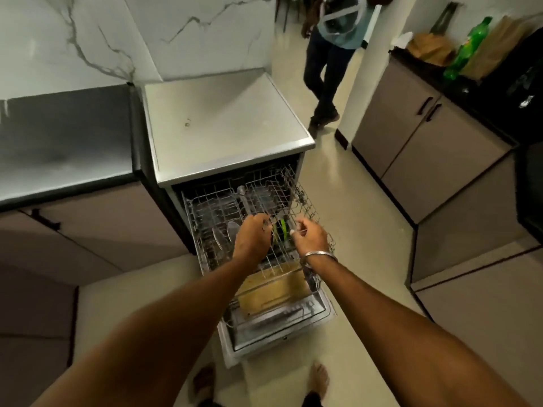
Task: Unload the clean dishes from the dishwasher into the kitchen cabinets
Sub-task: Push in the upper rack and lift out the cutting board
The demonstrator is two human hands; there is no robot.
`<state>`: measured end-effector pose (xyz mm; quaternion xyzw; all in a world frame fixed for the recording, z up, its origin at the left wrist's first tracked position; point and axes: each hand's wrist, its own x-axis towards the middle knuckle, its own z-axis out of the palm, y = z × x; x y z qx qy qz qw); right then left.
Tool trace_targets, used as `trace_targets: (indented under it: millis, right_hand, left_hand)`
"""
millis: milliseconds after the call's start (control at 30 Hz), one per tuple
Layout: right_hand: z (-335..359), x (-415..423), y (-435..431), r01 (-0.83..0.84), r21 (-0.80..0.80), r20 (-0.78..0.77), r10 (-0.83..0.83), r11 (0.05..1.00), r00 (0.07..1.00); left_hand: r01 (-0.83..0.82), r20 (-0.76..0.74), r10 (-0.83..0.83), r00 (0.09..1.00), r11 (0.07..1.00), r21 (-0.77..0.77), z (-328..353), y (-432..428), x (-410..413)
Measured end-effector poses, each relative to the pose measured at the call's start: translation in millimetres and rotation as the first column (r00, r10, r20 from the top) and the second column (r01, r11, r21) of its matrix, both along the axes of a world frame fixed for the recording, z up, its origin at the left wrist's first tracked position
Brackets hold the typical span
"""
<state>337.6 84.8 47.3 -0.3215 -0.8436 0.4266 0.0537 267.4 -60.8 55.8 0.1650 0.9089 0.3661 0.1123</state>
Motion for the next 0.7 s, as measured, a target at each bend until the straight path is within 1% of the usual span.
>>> trace_targets:
  millis: [167, 333, 467, 567, 600, 700]
  right_hand:
    - [-32, 18, 36, -0.106, -0.090, 0.046, 0.111, 0.990, 0.993]
    - [-70, 30, 49, -0.115, -0.181, 0.104, 0.135, 0.977, 0.985]
    - [-112, 35, 50, -0.063, -0.214, 0.185, 0.103, 0.975, 0.977]
    - [-170, 34, 52, 0.004, -0.272, 0.227, 0.060, 0.962, 0.972]
    - [-180, 34, 50, 0.023, -0.296, 0.231, 0.048, 0.955, 0.972]
    - [-177, 32, 38, 0.098, -0.390, 0.240, -0.002, 0.915, 0.971]
  left_hand:
    - [-0.176, 0.076, 0.176, 0.981, 0.984, -0.009, -28, 34, 37]
    - [-0.338, 0.218, 0.323, 0.921, 0.941, 0.034, -64, 45, 72]
    - [-0.475, 0.325, 0.441, 0.837, 0.880, 0.029, -99, 41, 84]
    - [-0.588, 0.412, 0.524, 0.745, 0.808, 0.036, -129, 37, 86]
    - [-0.618, 0.447, 0.542, 0.712, 0.786, 0.032, -141, 35, 87]
    - [-0.670, 0.523, 0.577, 0.627, 0.742, -0.016, -170, 35, 92]
